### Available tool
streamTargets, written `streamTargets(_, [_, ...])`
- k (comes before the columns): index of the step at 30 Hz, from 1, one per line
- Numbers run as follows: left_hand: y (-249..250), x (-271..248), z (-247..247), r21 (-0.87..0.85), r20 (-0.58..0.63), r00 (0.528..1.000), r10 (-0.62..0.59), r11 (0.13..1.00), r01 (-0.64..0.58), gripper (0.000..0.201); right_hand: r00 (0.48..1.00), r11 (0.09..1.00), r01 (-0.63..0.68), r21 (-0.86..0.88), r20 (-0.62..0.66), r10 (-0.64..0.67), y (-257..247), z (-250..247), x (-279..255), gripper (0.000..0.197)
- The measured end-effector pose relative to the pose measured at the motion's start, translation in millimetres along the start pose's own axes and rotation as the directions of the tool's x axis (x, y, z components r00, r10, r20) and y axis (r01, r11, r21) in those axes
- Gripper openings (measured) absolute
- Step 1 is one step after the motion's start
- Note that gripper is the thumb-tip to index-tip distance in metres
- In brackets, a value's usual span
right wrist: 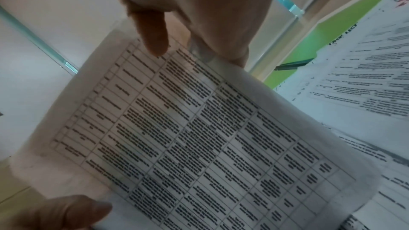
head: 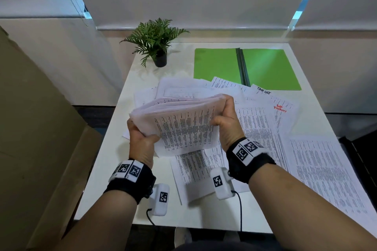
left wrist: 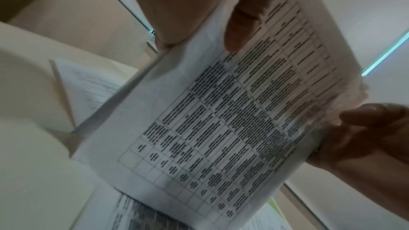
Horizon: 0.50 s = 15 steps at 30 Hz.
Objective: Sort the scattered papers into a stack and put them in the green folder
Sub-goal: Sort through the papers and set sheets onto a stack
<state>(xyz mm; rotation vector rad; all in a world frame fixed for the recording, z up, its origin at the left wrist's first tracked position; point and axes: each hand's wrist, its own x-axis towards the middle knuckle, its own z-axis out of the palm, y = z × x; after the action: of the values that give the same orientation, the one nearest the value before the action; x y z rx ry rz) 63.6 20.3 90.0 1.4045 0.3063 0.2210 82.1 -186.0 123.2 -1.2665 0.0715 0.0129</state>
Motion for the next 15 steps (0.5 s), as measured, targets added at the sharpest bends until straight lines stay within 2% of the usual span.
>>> streamTargets(3, [0.9, 3.6, 9.1, -0.019, -0.078, 0.997, -0.011, 1.000, 0.009, 0.068, 0.999, 1.000, -0.011, -0.001, -0.035, 0.011, 1.7, -0.9, 2.4, 0.050])
streamTargets(5, [2.0, 6.3, 11.2, -0.057, -0.094, 0.995, -0.014, 0.998, 0.009, 0.059, 0.999, 0.999, -0.033, -0.037, -0.041, 0.032, 4.2, -3.9, 2.7, 0.048])
streamTargets(7, [-2.6, 7.9, 10.4, -0.047, -0.081, 0.996, -0.032, 0.998, 0.028, 0.053, 0.996, 0.991, -0.085, -0.099, -0.041, 0.081, 9.6, -7.6, 1.4, 0.048])
streamTargets(9, [-16.4, 10.0, 7.0, -0.003, -0.046, 0.994, -0.103, 0.995, 0.103, 0.053, 0.986, 0.965, -0.165, -0.204, -0.050, 0.158, 22.5, -12.7, 0.4, 0.048])
streamTargets(12, [-43.0, 11.4, -1.7, 0.184, 0.010, 0.971, -0.239, 0.955, 0.233, 0.049, 0.971, 0.846, -0.223, -0.484, -0.038, 0.235, 50.4, -19.3, -2.9, 0.035])
streamTargets(15, [-58.2, 9.7, -5.3, 0.396, 0.022, 0.964, -0.265, 0.888, 0.234, 0.049, 0.967, 0.747, -0.230, -0.623, -0.060, 0.248, 67.3, -23.9, -3.1, 0.018])
